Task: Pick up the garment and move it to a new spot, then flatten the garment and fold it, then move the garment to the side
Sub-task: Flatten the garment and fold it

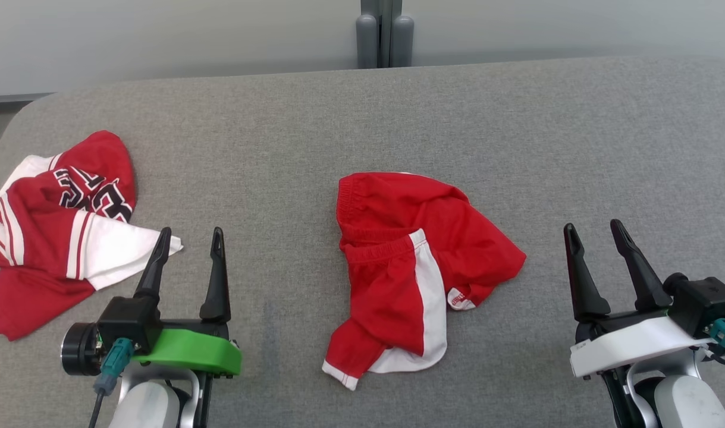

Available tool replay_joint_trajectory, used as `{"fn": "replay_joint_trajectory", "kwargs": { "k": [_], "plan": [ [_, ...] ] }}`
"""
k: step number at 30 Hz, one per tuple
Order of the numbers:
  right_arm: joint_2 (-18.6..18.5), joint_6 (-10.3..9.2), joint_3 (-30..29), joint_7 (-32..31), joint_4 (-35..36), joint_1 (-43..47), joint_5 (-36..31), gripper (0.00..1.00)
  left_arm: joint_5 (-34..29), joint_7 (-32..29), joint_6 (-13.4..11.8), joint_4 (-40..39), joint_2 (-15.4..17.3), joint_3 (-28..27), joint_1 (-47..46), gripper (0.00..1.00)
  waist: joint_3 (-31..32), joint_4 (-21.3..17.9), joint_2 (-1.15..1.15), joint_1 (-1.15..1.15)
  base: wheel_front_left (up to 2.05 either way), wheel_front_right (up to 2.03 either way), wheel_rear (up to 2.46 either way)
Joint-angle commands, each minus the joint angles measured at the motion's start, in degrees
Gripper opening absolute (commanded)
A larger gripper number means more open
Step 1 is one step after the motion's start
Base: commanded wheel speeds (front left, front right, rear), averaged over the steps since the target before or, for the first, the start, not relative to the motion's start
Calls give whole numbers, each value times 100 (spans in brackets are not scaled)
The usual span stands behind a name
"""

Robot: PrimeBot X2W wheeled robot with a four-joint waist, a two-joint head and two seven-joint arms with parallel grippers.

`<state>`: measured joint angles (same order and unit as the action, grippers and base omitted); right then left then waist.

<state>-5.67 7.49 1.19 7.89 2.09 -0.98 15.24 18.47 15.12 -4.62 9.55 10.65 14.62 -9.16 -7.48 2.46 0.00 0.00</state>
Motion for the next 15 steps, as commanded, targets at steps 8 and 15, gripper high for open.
{"fn": "replay_joint_trajectory", "kwargs": {
  "k": [8, 15],
  "plan": [
    [-143, 1, 264, -254, -94, -124, -17, 100, -12, -14, -5, -82, 32, 93, -124, 100, -134, 150, 0, 0, 0, 0, 0],
    [-405, 1, 1195, -599, -582, -662, 177, 100, -64, -7, 86, -95, -92, 247, -427, 100, -484, 535, 0, 0, 0, 0, 0]
  ]
}}
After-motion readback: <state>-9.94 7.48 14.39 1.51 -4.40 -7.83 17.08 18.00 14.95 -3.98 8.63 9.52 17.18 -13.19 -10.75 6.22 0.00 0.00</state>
